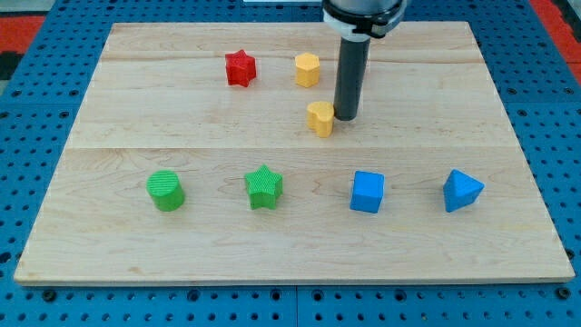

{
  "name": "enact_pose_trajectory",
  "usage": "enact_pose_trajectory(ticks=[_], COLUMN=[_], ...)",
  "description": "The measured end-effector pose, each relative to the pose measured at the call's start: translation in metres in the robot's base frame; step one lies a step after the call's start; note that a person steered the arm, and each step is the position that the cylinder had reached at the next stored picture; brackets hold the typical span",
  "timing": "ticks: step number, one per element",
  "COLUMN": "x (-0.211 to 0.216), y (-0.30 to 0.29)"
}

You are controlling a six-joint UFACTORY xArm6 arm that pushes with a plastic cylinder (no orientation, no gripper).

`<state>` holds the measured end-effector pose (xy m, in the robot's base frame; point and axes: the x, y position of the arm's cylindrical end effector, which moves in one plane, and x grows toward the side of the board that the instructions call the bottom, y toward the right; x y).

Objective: Nudge blue triangle up a bit

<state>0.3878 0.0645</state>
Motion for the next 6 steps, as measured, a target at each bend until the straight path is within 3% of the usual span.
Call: enact_pose_trajectory(ticks=[1, 2, 3, 4, 5, 6], x=[0.008, 0.009, 0.051, 0.110, 0.149, 0.155], y=[0.055, 0.147, 0.201, 0.218, 0.192, 0.149])
